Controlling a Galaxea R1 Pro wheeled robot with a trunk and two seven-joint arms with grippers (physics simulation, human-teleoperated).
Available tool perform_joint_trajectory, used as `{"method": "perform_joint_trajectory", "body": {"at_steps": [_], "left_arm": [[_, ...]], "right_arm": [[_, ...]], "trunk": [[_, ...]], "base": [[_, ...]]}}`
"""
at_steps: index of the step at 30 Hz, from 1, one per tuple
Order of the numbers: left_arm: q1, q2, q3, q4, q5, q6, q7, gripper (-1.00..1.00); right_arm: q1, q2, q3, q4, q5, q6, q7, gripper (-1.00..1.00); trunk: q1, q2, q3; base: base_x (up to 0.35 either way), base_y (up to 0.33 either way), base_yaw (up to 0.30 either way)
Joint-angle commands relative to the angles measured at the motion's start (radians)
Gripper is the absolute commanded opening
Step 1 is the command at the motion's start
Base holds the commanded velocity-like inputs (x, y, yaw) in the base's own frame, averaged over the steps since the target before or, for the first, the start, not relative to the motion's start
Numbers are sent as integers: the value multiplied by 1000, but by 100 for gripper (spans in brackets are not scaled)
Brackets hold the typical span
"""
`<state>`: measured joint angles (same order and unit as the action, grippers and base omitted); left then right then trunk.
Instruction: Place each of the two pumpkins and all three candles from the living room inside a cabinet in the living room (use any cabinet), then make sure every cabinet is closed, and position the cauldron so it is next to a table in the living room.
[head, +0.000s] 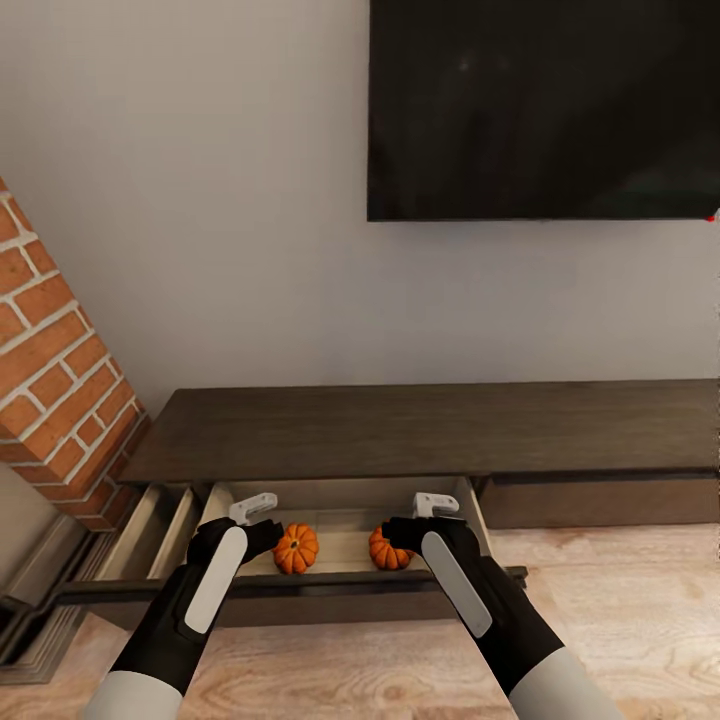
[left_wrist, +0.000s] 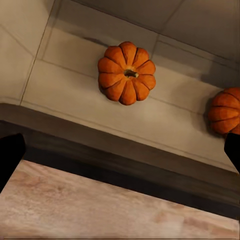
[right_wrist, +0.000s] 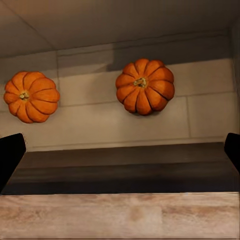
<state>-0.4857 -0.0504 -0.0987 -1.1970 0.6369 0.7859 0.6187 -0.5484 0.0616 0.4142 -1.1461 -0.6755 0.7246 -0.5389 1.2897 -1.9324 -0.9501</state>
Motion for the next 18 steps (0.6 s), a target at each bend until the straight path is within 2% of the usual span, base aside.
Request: {"method": "perform_joint_trajectory", "body": {"at_steps": [1,9,12,18], "left_arm": [[-1,0,-1,-1,10,1,10,100],[-1,1,-1,-1,10,1,10,100],[-1,1,-1,-1,10,1,11,100],[-1,1,-1,-2,10,1,10,100]], "right_arm": [[-1,0,1,-1,-10,1,-10,100],[-1,0,1,-1,-10,1,-10,100],[-1,0,1,-1,-10,1,-10,100],[-1,0,1,-1,-10,1,-10,100]], "trunk": [[-4,7,2],[-35,63,27],[-46,84,37],[-46,84,37]], "base": [[-93,17,0],[-58,3,0],[-248,0,0],[-300,0,0]]}}
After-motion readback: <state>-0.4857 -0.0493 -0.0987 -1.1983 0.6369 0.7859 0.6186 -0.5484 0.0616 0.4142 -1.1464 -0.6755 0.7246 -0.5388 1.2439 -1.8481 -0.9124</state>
